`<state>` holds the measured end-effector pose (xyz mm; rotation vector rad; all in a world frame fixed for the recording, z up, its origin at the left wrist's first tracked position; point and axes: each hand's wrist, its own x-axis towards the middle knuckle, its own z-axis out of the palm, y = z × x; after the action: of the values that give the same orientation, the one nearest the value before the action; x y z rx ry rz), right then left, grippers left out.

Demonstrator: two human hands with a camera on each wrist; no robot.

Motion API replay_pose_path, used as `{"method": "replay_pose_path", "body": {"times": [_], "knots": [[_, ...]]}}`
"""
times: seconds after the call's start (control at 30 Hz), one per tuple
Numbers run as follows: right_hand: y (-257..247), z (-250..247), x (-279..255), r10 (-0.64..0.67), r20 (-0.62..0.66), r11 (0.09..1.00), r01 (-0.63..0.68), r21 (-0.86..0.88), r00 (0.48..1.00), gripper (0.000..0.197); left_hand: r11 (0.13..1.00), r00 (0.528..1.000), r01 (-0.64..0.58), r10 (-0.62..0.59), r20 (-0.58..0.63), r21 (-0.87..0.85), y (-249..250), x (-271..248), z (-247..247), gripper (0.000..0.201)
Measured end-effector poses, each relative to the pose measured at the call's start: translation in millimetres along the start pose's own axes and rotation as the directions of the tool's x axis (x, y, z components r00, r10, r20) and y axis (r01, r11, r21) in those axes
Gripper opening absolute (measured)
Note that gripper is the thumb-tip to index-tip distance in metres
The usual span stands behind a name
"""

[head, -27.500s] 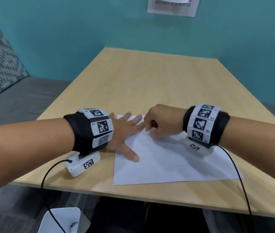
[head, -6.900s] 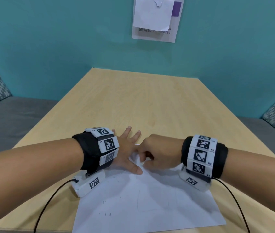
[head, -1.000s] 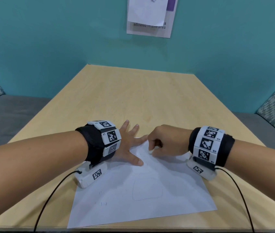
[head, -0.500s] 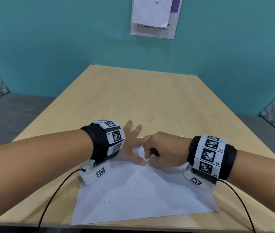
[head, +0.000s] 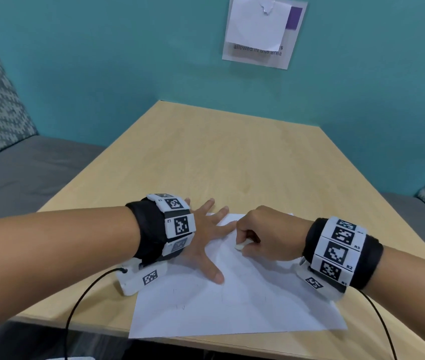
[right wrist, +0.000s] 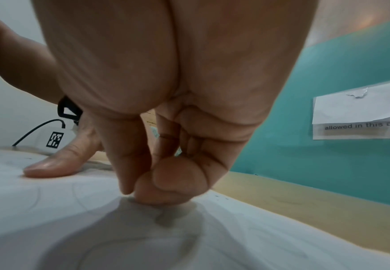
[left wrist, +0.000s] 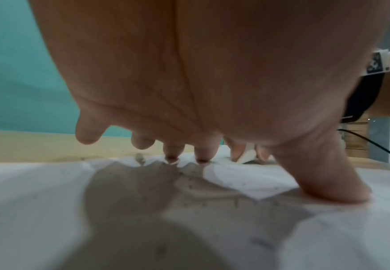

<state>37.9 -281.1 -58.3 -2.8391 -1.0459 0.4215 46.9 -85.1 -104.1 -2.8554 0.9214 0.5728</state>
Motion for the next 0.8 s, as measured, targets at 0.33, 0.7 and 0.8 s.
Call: {"method": "replay_pose_path", "body": {"times": [0.33, 0.7, 0.8], "knots": [[-17.9, -1.3, 5.1, -0.097, 0.052, 0.995, 0.095, 0.041, 0.994, 0.010, 0.998, 1.000, 0.006, -0.007, -0.016, -0.056, -2.1, 0.0, 6.1, 0.110], [-3.9, -6.0, 18.5, -0.032, -0.021, 0.999, 0.032, 0.010, 0.999, 0.010, 0.998, 0.999, 0.028, -0.031, -0.042, -0.052, -2.9, 1.1, 10.7, 0.109], [-19.7, 1.5, 12.9, -0.109, 0.009, 0.994, 0.109, 0.014, 0.994, 0.011, 0.999, 0.999, 0.037, -0.037, -0.028, -0.019, -1.7, 0.6, 9.1, 0.110]]}}
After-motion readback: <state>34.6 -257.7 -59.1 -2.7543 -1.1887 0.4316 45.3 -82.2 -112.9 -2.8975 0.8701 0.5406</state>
